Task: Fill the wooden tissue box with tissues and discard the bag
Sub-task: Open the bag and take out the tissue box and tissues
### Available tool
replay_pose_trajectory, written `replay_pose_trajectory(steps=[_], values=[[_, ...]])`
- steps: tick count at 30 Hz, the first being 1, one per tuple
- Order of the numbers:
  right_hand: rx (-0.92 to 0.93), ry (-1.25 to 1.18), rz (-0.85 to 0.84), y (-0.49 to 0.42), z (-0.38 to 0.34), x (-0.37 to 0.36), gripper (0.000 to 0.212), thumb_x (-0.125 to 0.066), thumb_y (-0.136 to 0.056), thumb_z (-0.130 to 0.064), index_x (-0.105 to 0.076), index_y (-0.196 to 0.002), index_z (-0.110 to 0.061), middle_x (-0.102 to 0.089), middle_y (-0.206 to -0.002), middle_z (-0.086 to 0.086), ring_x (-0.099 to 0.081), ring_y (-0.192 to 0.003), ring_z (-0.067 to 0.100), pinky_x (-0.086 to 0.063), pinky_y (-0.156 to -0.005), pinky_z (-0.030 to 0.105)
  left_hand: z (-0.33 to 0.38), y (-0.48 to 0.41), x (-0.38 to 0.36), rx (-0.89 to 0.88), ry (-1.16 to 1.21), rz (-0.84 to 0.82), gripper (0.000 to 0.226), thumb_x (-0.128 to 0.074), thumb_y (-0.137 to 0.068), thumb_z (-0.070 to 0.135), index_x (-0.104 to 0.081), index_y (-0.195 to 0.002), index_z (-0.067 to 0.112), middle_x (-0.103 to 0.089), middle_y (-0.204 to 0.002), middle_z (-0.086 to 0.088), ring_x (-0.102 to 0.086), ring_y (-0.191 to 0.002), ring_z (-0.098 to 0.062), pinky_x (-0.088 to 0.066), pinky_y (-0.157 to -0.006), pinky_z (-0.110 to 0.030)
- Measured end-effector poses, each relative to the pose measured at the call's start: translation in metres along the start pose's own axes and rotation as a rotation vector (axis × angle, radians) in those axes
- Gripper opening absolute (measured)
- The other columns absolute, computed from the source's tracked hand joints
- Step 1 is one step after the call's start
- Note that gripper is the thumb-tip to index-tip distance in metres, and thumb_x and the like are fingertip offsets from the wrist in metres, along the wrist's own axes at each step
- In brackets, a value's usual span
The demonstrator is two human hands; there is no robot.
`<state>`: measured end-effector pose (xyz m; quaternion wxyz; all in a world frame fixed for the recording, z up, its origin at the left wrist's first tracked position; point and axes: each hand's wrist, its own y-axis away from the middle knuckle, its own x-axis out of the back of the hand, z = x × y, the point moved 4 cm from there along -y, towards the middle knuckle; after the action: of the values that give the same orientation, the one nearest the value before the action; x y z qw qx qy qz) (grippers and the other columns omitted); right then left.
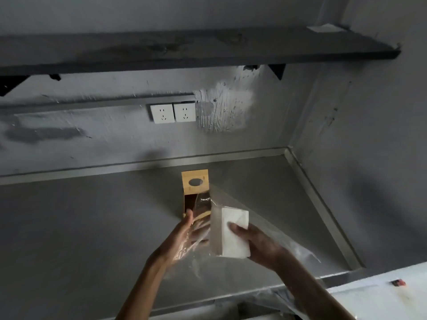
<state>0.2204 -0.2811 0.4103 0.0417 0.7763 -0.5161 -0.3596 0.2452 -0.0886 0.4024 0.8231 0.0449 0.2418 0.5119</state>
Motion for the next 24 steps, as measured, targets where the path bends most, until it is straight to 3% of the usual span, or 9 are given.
replay_pose_trajectory(steps=[3, 5, 10, 17, 20, 23, 24], values=[[0.048, -0.001, 0.033, 0.002, -0.006, -0.005, 0.046, -0.06, -0.089, -0.023, -0.047, -0.131, -0.009, -0.066, -0.113, 0.014, -0.064, -0.104, 0.03, -0.053, -0.084, 0.041, 0.007, -0.002, 0.003, -0.011, -0.08, 0.059, 0.08, -0.07, -0.072, 0.063, -0.05, -0.134, 0.018, -0.062, -0.132, -0.01, -0.059, -0.123, -0.026, -0.042, -0.106, -0.051], [0.033, 0.015, 0.017, 0.001, -0.006, -0.007, 0.045, -0.058, -0.092, -0.021, -0.045, -0.133, -0.01, -0.063, -0.118, 0.015, -0.063, -0.108, 0.03, -0.053, -0.085, 0.041, 0.01, -0.002, 0.004, -0.007, -0.116, 0.134, 0.074, -0.079, -0.066, 0.047, -0.053, -0.127, 0.014, -0.068, -0.122, -0.014, -0.066, -0.112, -0.027, -0.048, -0.1, -0.054], [0.027, 0.103, -0.026, -0.01, -0.004, -0.011, 0.052, -0.065, -0.089, -0.019, -0.043, -0.136, -0.012, -0.053, -0.131, 0.024, -0.056, -0.117, 0.039, -0.052, -0.089, 0.046, 0.01, 0.006, 0.025, -0.052, -0.138, 0.273, 0.03, -0.063, -0.091, 0.019, -0.055, -0.119, 0.012, -0.073, -0.111, -0.012, -0.071, -0.099, -0.032, -0.057, -0.084, -0.049], [0.083, 0.087, 0.157, -0.018, -0.022, 0.001, 0.046, -0.066, -0.087, -0.016, -0.052, -0.131, -0.012, -0.068, -0.117, 0.012, -0.069, -0.1, 0.024, -0.058, -0.073, 0.034, -0.009, 0.048, 0.135, -0.121, 0.102, 0.748, 0.026, -0.068, -0.086, 0.008, -0.056, -0.108, 0.013, -0.075, -0.102, -0.01, -0.074, -0.089, -0.025, -0.057, -0.069, -0.033], [0.182, 0.001, 0.166, -0.023, -0.034, 0.002, 0.043, -0.062, -0.089, -0.009, -0.052, -0.131, -0.01, -0.066, -0.12, 0.015, -0.067, -0.104, 0.025, -0.057, -0.075, 0.035, -0.023, 0.071, 0.174, -0.173, 0.248, 0.894, 0.02, -0.062, -0.089, 0.004, -0.057, -0.108, 0.007, -0.077, -0.085, -0.003, -0.075, -0.075, -0.014, -0.061, -0.062, -0.024], [0.265, -0.01, 0.166, -0.033, -0.035, 0.008, 0.048, -0.064, -0.09, -0.013, -0.048, -0.135, -0.016, -0.057, -0.13, 0.02, -0.058, -0.117, 0.032, -0.054, -0.085, 0.041, -0.063, 0.091, 0.216, -0.143, 0.533, 1.048, 0.019, -0.044, -0.098, 0.01, -0.057, -0.112, 0.008, -0.071, -0.102, -0.007, -0.072, -0.083, -0.018, -0.061, -0.075, -0.03], [0.266, -0.024, 0.175, -0.037, -0.032, 0.009, 0.05, -0.066, -0.089, -0.015, -0.047, -0.135, -0.017, -0.054, -0.132, 0.021, -0.056, -0.12, 0.034, -0.053, -0.087, 0.044, -0.079, 0.096, 0.228, -0.129, 0.59, 1.043, 0.02, -0.042, -0.099, 0.012, -0.061, -0.105, 0.01, -0.068, -0.103, -0.006, -0.07, -0.082, -0.012, -0.061, -0.074, -0.027]])
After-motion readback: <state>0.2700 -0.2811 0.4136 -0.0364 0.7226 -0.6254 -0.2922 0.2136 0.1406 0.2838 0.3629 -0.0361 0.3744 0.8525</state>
